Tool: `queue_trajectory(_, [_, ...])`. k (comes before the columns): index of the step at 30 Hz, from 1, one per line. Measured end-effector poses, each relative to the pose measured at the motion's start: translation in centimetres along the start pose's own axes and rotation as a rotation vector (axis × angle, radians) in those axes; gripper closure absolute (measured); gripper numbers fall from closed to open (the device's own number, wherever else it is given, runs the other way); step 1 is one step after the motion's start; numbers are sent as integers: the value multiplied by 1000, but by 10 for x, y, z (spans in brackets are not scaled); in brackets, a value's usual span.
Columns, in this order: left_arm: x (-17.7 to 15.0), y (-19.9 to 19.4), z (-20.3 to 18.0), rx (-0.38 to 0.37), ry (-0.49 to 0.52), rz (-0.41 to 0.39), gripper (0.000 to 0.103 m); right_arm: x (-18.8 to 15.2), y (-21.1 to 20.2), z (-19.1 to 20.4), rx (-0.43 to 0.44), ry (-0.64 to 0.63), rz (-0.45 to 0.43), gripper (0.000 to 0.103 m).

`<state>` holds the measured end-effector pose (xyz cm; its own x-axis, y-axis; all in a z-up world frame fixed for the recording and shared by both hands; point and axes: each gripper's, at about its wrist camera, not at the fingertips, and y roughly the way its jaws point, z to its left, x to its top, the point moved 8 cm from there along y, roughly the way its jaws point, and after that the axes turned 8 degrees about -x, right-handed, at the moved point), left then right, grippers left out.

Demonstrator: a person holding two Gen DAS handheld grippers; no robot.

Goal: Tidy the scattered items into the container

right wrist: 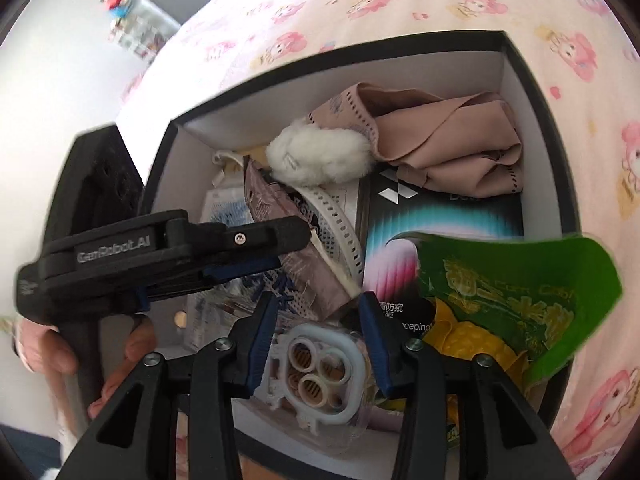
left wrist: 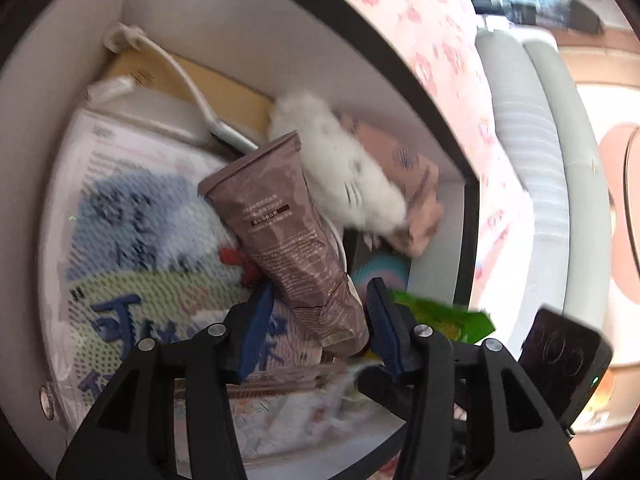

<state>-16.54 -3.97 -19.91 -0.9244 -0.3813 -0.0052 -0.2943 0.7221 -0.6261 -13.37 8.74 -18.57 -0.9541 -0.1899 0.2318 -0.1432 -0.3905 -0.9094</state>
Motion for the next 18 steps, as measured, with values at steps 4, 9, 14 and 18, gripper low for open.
queue_trajectory(4, [0,-25,-2,-15,6,-48,56,0,-27,-10,2,11,-79,64])
queue_trajectory(9, [-36,-41,-4,112,130,37,56,-18,-27,-12,31,8,-24,64])
queue_trajectory(14, [-61,-54,-8,83,181,66,54,-28,-31,6,42,-57,-20,64])
queue_trajectory(18, [-65,-40,-4,99,171,75,54,-29,-13,12,-11,-48,22,64])
